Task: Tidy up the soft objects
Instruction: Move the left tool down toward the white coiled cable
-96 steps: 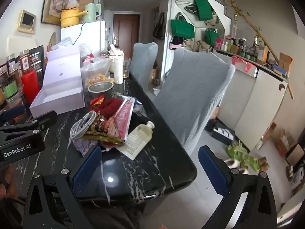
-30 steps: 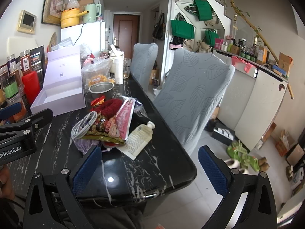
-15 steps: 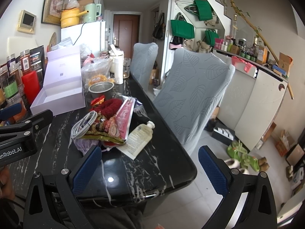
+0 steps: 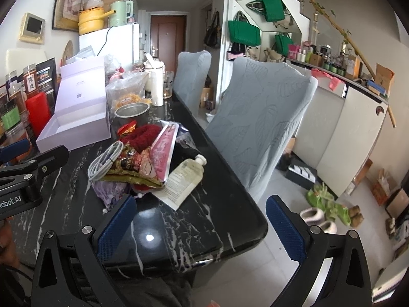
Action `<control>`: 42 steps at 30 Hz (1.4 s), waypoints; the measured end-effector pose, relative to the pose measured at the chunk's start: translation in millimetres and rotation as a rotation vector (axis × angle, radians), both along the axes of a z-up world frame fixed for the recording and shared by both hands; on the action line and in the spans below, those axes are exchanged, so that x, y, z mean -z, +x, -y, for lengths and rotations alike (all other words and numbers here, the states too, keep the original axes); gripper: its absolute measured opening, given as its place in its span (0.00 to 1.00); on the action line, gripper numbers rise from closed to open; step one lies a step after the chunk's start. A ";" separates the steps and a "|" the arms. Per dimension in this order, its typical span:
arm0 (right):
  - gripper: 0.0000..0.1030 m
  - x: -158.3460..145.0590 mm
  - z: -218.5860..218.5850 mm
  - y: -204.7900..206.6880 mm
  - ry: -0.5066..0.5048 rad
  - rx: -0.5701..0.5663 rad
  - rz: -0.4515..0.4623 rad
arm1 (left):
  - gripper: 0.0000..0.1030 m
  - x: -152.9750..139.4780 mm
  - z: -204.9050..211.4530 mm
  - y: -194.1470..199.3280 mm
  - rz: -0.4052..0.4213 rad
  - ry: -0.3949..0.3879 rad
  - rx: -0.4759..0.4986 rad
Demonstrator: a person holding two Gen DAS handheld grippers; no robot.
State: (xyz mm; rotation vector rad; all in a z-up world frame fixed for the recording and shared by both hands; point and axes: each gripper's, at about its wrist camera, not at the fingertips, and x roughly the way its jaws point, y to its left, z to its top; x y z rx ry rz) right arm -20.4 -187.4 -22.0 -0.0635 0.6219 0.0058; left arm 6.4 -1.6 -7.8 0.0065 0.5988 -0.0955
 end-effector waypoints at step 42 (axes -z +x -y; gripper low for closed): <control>1.00 40.8 18.4 87.1 0.112 -0.048 -0.136 | 0.59 56.7 8.8 92.1 -0.256 -0.142 0.351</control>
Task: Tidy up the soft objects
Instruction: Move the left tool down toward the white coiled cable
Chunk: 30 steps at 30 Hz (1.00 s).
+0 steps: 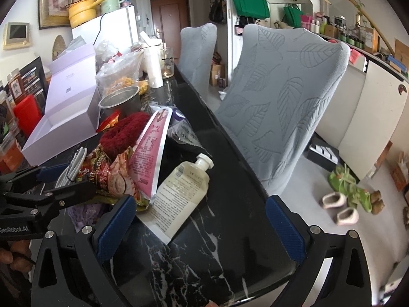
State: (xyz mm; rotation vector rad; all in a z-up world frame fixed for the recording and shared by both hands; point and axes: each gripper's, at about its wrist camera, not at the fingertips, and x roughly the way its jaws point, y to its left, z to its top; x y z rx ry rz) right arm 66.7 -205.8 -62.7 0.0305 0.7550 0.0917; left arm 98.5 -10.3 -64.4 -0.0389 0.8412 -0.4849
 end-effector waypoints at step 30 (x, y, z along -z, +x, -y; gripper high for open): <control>1.00 6.0 -4.4 12.7 -0.020 -0.002 -0.040 | 0.54 5.6 -35.1 11.5 -0.077 -0.119 -0.034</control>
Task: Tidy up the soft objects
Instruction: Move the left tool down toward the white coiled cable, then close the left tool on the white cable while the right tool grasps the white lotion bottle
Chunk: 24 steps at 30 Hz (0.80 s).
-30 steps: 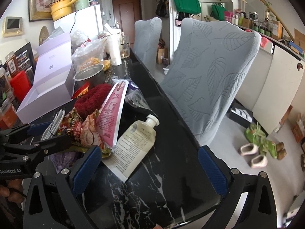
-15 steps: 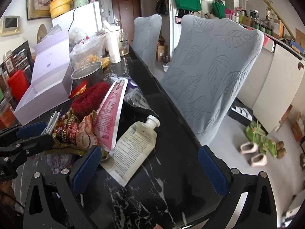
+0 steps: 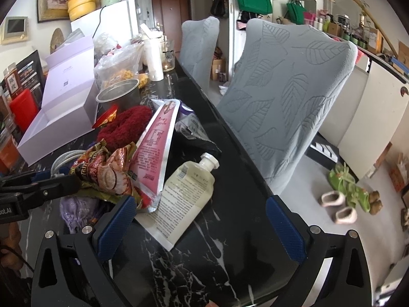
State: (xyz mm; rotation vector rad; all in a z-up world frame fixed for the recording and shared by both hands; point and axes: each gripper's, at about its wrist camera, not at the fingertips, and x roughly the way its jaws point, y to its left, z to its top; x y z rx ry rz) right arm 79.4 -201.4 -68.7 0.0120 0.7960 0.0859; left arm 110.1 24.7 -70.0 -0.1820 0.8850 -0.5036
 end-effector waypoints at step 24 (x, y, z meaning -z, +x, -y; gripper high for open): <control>1.00 1.2 -5.4 7.4 -0.008 -0.013 -0.007 | 0.55 -20.3 0.8 -13.3 0.153 0.213 -0.090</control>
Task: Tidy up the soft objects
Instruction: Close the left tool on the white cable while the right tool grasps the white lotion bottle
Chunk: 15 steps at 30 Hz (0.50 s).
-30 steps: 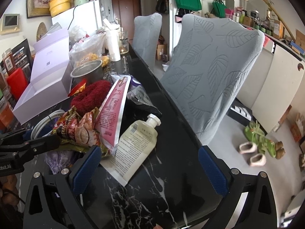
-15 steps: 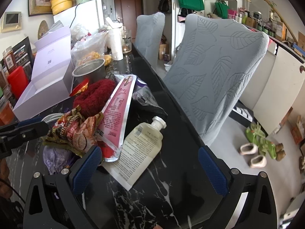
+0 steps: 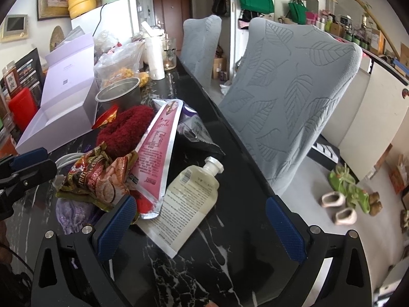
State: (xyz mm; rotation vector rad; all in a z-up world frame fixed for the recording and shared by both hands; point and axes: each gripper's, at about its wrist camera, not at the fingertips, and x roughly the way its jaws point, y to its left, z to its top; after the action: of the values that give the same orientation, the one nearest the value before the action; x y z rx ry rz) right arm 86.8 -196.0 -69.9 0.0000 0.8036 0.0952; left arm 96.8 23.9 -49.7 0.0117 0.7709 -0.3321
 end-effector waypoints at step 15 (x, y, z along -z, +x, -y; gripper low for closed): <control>1.00 3.1 4.4 4.9 0.018 0.015 -0.011 | 0.20 8.4 17.6 4.4 -0.025 0.028 0.076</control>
State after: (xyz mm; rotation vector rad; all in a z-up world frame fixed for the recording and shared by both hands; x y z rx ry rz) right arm 91.7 -200.4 -73.0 0.0241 0.8138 0.0881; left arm 101.2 6.3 -58.1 0.0636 0.8008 -0.3942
